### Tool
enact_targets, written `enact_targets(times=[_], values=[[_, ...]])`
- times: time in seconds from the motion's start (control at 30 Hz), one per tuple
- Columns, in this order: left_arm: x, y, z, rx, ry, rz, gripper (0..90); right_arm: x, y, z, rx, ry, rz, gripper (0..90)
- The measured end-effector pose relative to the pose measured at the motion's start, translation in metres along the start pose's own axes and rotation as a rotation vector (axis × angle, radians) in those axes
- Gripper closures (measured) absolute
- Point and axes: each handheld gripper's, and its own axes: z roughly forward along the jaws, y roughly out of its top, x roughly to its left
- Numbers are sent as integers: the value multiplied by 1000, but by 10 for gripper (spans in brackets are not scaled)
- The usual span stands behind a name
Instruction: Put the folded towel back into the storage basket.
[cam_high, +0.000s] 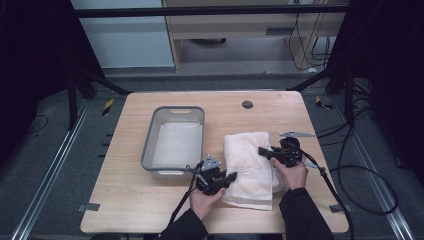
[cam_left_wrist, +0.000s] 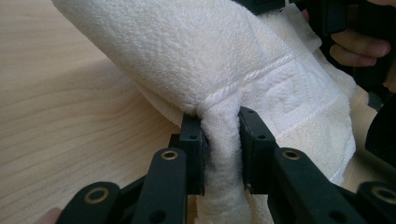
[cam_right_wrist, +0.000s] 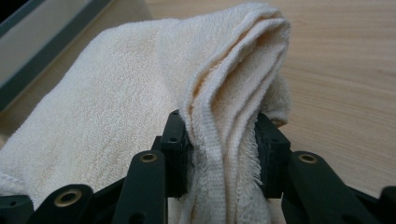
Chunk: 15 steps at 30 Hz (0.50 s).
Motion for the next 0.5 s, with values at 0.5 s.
enact_targets(times=[0.5], values=[[-10, 21, -30, -65, -13, 54, 731, 26, 20, -28, -103, 5, -61, 631]])
